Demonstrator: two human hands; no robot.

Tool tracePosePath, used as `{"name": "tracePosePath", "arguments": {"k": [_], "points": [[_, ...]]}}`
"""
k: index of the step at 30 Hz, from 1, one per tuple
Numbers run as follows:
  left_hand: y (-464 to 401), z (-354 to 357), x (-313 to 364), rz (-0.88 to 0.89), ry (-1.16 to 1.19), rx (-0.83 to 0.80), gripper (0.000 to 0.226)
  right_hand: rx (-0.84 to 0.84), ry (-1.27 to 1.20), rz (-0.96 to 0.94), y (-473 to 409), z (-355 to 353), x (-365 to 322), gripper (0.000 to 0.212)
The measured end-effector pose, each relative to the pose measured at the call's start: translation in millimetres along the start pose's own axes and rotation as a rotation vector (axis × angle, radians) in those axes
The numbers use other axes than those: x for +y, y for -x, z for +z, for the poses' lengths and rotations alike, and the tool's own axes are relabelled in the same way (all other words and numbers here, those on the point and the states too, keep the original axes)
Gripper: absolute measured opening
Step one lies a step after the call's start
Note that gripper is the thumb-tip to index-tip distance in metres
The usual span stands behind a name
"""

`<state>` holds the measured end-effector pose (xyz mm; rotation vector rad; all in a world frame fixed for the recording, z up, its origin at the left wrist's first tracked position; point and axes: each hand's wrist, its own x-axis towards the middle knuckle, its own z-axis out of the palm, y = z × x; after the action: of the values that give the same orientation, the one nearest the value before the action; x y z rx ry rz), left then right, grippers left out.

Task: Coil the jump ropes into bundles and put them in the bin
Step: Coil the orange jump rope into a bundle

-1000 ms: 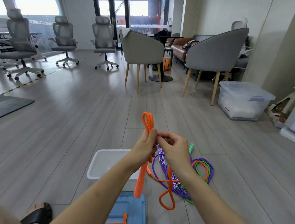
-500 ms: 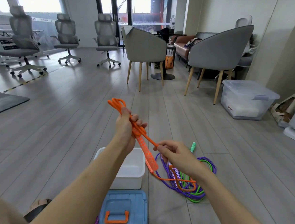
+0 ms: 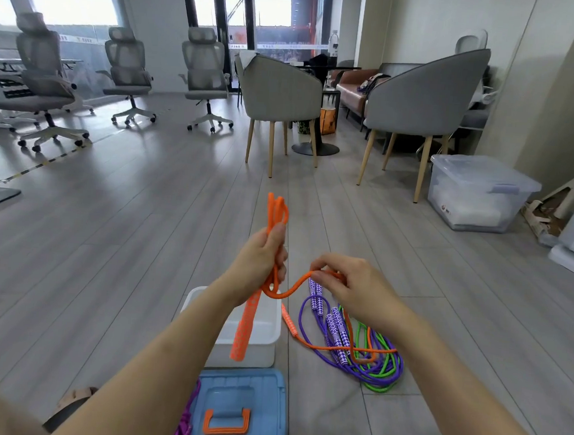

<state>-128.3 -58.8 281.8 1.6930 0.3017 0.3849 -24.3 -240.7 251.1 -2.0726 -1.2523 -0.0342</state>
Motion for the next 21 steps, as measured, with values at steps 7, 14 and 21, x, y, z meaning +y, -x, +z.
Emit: {"name": "tracePosePath", "arguments": {"k": [7,14,21], "points": [[12.7,18.0,-8.1,-0.078,-0.078,-0.205,0.048,0.168,0.185,-0.078,-0.2,1.3,-7.4,0.017],[18.7,26.1,-7.6,-0.101,0.087,-0.285,0.044,0.260,0.302,-0.055,-0.6,5.1,-10.2,0.024],[21.6,29.2,-6.7,-0.187,0.165,-0.356,0.032,0.289,0.418,-0.106,0.5,3.8,3.9,0.041]]}}
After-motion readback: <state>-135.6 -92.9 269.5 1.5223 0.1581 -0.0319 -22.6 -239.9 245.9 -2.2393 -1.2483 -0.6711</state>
